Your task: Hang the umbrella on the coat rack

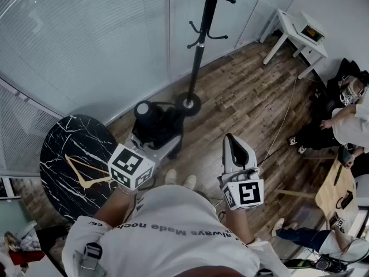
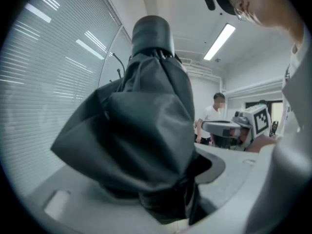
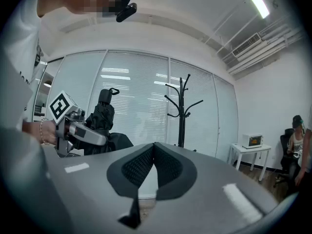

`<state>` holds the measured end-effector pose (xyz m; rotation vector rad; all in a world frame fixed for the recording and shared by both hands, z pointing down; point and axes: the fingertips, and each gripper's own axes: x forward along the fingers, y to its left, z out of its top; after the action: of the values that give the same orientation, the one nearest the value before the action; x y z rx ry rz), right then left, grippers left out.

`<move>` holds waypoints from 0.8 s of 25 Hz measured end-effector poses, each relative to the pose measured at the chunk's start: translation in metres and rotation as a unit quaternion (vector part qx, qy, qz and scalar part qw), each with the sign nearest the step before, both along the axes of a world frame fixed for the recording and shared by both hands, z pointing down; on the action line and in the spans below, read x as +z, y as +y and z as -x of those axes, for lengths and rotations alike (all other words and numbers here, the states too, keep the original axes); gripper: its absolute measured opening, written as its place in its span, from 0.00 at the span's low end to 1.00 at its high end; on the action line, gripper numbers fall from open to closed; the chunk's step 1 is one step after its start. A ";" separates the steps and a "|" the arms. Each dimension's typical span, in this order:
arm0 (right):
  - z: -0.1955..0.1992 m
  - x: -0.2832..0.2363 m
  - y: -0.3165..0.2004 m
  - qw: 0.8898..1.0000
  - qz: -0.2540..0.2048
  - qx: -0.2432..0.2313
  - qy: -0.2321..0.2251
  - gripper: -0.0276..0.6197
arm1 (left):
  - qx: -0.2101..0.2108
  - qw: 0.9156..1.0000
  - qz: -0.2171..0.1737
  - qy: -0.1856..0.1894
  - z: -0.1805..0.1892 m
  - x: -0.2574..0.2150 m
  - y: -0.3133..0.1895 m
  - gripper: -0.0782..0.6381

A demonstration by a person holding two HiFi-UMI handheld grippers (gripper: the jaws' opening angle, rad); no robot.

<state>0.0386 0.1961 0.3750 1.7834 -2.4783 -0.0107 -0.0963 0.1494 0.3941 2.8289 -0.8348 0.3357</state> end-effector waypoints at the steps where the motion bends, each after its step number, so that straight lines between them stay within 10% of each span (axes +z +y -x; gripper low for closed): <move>1: -0.001 -0.001 0.001 1.000 0.000 0.000 0.002 0.05 | -0.001 1.000 0.000 0.000 0.000 -0.001 0.000 0.51; 20: 0.023 0.010 -0.046 1.000 -0.001 0.010 -0.023 0.05 | -0.001 1.000 0.007 -0.001 0.028 0.014 -0.049 0.51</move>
<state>0.0158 0.1498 0.3848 1.8299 -2.4926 0.0297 -0.1242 0.1007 0.4083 2.8149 -0.8323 0.3437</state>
